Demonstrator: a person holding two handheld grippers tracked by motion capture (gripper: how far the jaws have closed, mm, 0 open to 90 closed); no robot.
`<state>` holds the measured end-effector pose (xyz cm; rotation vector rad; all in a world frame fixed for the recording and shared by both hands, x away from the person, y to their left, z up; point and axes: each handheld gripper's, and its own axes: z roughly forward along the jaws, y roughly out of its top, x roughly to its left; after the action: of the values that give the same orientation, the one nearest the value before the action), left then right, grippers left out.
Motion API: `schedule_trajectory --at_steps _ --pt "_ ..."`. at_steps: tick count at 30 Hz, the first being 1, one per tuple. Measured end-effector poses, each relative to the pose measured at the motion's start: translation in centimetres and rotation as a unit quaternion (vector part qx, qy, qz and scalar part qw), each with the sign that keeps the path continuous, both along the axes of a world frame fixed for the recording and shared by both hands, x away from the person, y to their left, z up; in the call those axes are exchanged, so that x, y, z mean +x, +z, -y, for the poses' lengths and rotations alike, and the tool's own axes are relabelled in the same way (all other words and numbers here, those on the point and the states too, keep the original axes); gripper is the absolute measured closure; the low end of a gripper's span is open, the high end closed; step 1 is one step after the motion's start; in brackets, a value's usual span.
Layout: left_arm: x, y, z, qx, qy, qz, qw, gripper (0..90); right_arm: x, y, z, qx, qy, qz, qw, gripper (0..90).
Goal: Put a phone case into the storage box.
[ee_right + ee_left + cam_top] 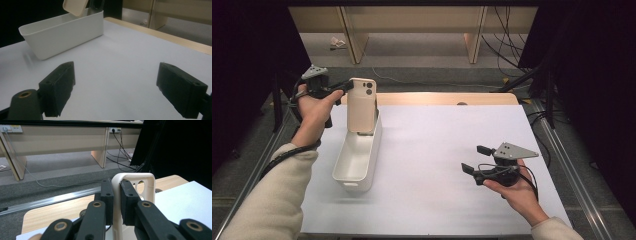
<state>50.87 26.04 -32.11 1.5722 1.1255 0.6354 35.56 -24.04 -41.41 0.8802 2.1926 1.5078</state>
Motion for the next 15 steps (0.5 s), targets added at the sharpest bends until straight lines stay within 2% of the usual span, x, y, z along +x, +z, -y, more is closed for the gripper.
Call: schedule_trajectory --at_steps 15 --pt "1.0 -1.2 0.0 -0.004 0.009 -0.005 0.9999 82.1 0.0 0.0 0.0 -0.001 0.0 0.0 1.0 16.3"
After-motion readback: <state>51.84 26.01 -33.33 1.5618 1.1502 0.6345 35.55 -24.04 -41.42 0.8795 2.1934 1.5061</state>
